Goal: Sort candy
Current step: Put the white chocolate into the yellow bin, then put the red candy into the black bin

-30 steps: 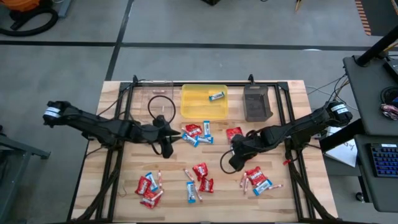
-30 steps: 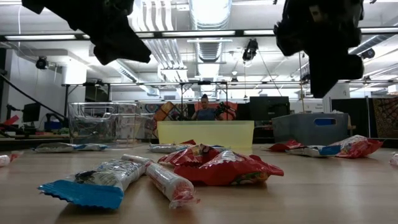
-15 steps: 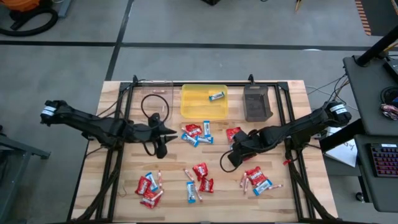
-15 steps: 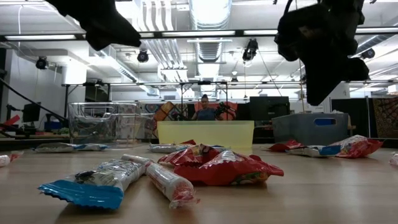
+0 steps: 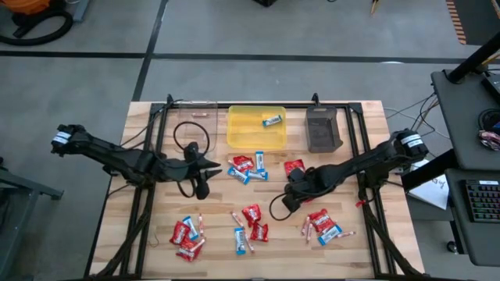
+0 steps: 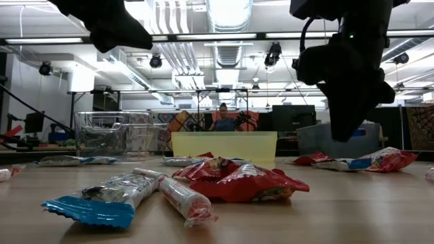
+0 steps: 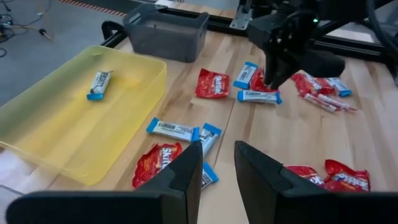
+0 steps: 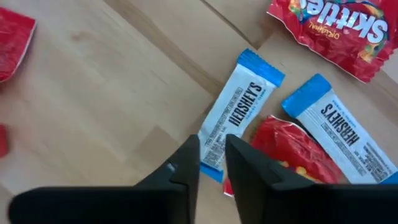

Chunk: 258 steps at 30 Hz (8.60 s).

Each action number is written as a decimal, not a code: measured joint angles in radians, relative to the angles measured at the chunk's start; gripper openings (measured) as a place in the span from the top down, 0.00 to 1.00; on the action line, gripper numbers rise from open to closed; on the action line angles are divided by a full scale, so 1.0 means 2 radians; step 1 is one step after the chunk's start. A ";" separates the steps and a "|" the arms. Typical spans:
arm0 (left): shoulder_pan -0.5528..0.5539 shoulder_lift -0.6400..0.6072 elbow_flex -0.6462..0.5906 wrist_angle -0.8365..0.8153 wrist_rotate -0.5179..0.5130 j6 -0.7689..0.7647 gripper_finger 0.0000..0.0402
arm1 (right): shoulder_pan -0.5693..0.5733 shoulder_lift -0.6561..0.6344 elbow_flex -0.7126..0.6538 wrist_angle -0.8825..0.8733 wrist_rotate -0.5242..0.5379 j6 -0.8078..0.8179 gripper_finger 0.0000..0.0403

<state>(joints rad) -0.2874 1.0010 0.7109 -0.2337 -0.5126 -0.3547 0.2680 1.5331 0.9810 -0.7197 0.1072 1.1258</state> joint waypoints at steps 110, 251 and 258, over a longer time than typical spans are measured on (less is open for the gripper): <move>0.000 0.001 0.000 -0.008 -0.002 0.003 0.81 | -0.385 0.188 0.241 0.023 -0.079 -0.823 0.84; -0.022 0.092 -0.001 0.103 -0.015 -0.023 0.81 | -0.051 -0.063 -0.259 0.340 0.235 -0.087 0.98; -0.023 0.109 -0.001 0.131 -0.014 -0.018 0.81 | -0.011 -0.077 -0.260 0.346 0.296 -0.099 0.98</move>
<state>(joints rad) -0.3325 1.2188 0.7094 0.0290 -0.5407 -0.3899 0.2467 1.3785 0.4618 -0.0273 0.6992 0.9276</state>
